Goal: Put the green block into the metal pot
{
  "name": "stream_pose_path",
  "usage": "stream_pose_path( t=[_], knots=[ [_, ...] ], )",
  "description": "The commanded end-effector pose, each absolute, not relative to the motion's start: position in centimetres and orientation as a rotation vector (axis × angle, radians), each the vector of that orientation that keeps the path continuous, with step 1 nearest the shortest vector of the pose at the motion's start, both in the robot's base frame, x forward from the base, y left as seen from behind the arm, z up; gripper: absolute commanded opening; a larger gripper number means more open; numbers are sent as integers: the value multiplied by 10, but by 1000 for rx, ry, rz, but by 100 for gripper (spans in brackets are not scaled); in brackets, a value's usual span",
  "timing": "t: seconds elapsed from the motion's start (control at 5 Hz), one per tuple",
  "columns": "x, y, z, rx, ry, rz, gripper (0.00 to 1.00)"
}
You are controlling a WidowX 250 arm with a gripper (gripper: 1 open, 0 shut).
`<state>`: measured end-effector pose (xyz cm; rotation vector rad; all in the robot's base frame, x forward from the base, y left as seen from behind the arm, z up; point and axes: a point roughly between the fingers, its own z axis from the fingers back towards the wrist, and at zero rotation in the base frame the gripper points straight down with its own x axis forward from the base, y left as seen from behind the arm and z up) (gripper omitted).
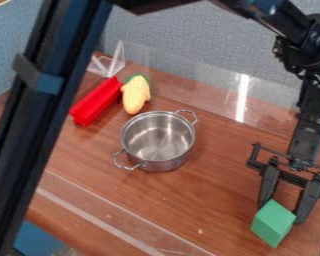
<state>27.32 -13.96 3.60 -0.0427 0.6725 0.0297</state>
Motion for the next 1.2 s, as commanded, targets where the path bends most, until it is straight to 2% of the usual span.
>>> stream_pose_path(
  t=[0.0, 1.0],
  knots=[
    [280, -133, 66, -69, 589, 31, 0],
    [277, -117, 93, -86, 527, 35, 0]
  ],
)
